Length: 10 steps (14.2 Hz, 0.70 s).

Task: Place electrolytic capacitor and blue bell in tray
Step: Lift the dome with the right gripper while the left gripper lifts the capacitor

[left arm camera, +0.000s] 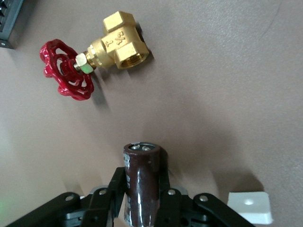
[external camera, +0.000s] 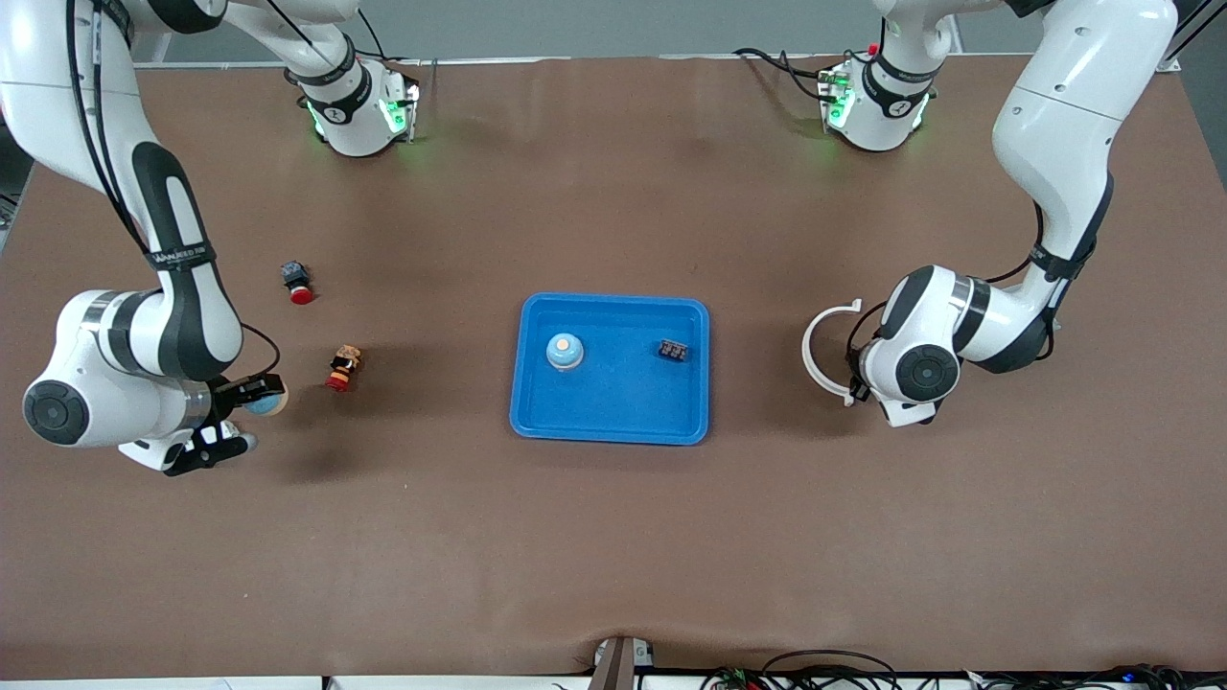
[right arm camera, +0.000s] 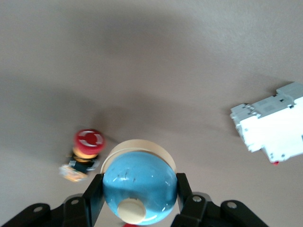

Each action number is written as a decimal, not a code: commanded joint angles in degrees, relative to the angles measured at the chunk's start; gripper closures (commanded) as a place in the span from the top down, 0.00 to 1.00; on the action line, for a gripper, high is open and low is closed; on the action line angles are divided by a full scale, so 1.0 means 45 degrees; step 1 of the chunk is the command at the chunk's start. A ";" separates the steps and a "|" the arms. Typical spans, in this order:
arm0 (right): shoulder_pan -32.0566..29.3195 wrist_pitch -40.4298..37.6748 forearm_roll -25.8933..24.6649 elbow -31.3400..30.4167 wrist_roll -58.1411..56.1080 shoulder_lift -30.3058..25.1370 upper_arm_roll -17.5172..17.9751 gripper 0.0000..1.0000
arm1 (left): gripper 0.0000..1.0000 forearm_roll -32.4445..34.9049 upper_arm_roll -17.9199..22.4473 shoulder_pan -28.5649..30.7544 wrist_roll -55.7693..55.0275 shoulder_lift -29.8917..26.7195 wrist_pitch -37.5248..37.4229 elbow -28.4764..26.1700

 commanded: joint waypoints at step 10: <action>0.4298 -0.0320 0.2154 0.0792 0.9981 -0.0360 -0.0023 0.11 | 0.00 -0.1478 -0.0512 0.0100 -0.0119 -0.1077 0.0103 0.1018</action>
